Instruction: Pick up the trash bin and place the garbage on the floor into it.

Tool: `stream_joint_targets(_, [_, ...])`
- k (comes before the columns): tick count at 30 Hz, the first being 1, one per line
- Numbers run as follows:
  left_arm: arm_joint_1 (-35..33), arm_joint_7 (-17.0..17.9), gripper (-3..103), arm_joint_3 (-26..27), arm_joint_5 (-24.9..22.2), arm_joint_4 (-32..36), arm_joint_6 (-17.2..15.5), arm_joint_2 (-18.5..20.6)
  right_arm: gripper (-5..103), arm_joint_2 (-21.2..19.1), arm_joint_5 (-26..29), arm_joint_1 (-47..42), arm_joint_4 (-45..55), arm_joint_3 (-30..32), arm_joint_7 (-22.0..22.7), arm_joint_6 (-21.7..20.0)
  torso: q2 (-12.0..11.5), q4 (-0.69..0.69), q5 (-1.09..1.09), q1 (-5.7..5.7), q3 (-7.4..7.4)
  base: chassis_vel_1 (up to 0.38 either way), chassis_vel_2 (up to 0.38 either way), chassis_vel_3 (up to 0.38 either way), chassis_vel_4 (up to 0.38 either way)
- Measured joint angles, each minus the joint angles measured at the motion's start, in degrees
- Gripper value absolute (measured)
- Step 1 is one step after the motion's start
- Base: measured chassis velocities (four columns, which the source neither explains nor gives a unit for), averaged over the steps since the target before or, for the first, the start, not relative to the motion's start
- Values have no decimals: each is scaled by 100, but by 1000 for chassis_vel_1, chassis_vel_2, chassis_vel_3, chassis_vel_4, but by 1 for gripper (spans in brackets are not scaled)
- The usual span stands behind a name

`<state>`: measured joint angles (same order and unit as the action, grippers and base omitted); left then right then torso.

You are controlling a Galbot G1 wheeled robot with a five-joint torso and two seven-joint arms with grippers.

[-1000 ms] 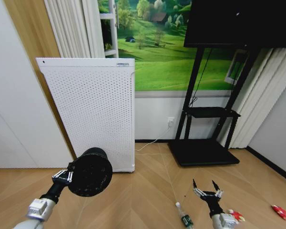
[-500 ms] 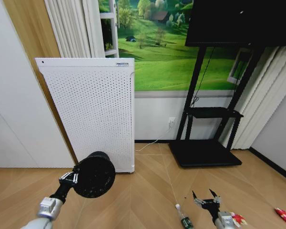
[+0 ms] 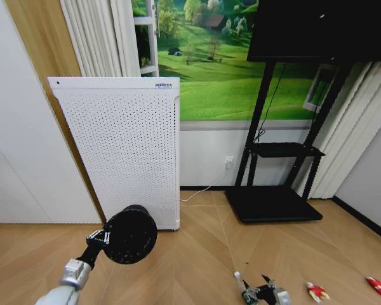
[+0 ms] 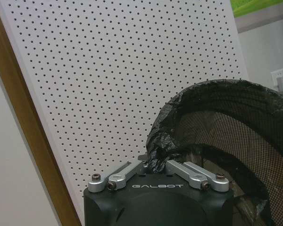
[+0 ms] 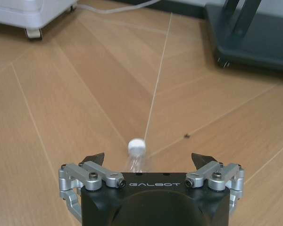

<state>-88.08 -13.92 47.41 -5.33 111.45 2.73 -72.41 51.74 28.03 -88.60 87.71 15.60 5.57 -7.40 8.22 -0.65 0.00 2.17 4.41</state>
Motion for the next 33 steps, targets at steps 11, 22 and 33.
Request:
stream_joint_targets(11, [23, -7, 3, 10, -47, -38, 35, 18, 100, 47, 25, 493, -658, -552, 150, -95, 0, -1, -1, 0, 0, 0, 0, 0, 0])
stream_joint_targets(22, [28, -23, 3, -66, 34, -133, 113, -109, 101, 107, -132, 887, -1292, -1037, 219, -53, 0, -1, 0, 1, 0, 0, 0, 0, 0])
stream_joint_targets(33, [66, -23, 3, -155, 120, -240, 172, -185, 68, 190, -220, 1041, -1638, -1127, 139, 22, 0, -1, -1, 0, 0, 0, 0, 0, 0])
